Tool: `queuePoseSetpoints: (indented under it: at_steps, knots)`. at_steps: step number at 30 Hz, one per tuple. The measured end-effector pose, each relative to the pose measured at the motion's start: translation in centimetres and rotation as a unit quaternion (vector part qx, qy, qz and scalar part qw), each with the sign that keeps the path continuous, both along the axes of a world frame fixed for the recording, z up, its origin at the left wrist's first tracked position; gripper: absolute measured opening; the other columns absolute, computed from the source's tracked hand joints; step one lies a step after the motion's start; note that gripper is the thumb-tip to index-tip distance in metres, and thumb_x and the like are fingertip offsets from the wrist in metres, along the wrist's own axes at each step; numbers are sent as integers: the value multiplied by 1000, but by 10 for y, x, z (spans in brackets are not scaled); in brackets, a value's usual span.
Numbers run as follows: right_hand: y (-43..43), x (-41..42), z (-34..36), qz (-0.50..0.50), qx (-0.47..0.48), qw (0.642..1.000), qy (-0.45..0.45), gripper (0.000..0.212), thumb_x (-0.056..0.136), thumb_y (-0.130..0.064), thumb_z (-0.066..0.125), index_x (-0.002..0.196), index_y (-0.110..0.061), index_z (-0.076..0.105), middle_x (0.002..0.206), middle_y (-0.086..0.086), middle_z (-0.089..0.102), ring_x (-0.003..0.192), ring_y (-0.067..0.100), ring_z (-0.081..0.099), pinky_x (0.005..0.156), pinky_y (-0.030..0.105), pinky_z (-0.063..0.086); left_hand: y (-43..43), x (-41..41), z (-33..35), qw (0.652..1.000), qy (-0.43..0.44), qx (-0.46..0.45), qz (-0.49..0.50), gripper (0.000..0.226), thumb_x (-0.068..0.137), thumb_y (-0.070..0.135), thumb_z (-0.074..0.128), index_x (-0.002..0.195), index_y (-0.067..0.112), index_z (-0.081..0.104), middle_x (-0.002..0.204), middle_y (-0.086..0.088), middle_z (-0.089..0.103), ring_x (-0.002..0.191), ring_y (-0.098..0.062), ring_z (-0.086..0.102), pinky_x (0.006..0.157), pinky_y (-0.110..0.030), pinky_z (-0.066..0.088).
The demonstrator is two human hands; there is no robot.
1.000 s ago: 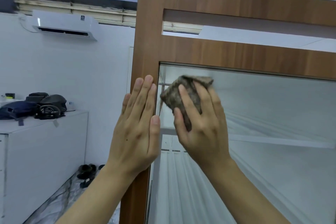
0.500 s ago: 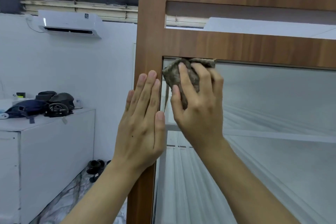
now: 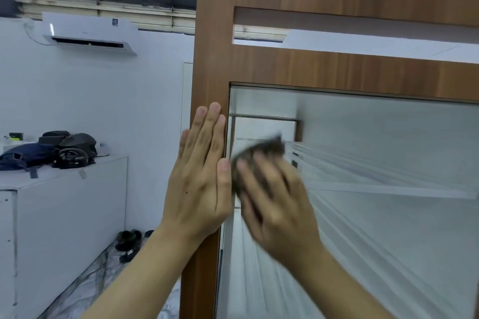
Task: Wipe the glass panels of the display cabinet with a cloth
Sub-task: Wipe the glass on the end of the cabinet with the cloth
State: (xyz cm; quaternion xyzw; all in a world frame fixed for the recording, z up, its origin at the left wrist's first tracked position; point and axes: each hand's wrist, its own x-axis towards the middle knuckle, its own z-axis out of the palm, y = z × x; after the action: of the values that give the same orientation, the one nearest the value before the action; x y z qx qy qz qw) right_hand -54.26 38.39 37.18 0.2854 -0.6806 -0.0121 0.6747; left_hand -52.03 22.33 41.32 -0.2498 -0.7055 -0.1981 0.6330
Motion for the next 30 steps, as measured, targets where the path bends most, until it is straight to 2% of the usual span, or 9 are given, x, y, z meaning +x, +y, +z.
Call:
queuePoseSetpoints:
  at_steps: [2, 4, 9, 12, 16, 18, 22, 28, 30]
  knots:
    - [15, 11, -54, -30, 74, 997, -22, 48, 100, -34, 56, 144, -13, 53, 142, 12, 58, 128, 34, 56, 100, 46, 51, -1, -1, -1, 1000, -2, -2, -9, 59, 100, 17, 27, 156, -2, 25, 167, -13, 19, 157, -24, 10, 128, -41, 9]
    - [24, 9, -47, -25, 68, 997, -18, 49, 100, -36, 55, 144, -16, 54, 140, 11, 56, 123, 33, 54, 96, 46, 52, 0, -1, -1, 1000, -2, 2, -11, 59, 100, 17, 28, 156, -1, 25, 167, -12, 19, 157, -24, 10, 128, -42, 9]
    - [-2, 1, 84, 9, -162, 987, 20, 44, 102, -27, 51, 141, -7, 55, 141, 19, 53, 131, 36, 39, 112, 45, 38, -1, -2, 0, 1000, -3, -4, -11, 59, 100, 17, 28, 156, -1, 24, 167, -12, 18, 157, -24, 9, 128, -42, 8]
    - [-5, 0, 28, 6, -63, 998, -1, 47, 102, -27, 52, 144, -7, 52, 150, 16, 49, 139, 36, 40, 114, 46, 38, -1, -2, -1, 1000, -3, -5, -23, 60, 99, 17, 28, 156, -1, 24, 167, -12, 18, 157, -23, 9, 128, -42, 8]
    - [19, 16, -71, -35, 71, 996, -49, 49, 102, -35, 52, 147, -16, 47, 148, 9, 49, 134, 33, 47, 103, 47, 47, -2, -3, -2, 999, 0, -5, -33, 60, 99, 16, 29, 156, -2, 25, 167, -13, 18, 157, -24, 9, 128, -41, 7]
    - [18, 11, -43, -22, 17, 999, -42, 48, 103, -33, 49, 147, -15, 48, 148, 11, 51, 131, 37, 51, 106, 47, 44, -2, -4, -1, 999, 1, -2, -35, 60, 99, 16, 29, 156, -2, 25, 167, -13, 18, 157, -24, 9, 128, -43, 8]
    - [-8, 4, 61, 9, -145, 989, -8, 46, 104, -30, 46, 146, -10, 51, 151, 14, 47, 142, 35, 35, 118, 45, 33, 0, -2, -1, 1000, -3, 0, -28, 59, 99, 15, 29, 156, -2, 24, 167, -13, 18, 157, -24, 8, 128, -44, 8]
    - [14, 14, -62, -26, 93, 994, -43, 49, 99, -34, 56, 145, -18, 52, 150, 8, 50, 147, 31, 34, 116, 46, 37, -1, -1, -2, 1000, 2, -1, -19, 58, 100, 16, 27, 155, -2, 26, 167, -13, 20, 157, -25, 10, 128, -45, 9]
    - [25, 13, -58, -13, 117, 992, -46, 47, 99, -35, 56, 143, -19, 55, 145, 6, 57, 143, 31, 38, 114, 45, 38, 0, 0, -2, 1000, 3, 4, -15, 58, 101, 16, 27, 155, -2, 26, 166, -13, 20, 157, -24, 10, 128, -42, 8]
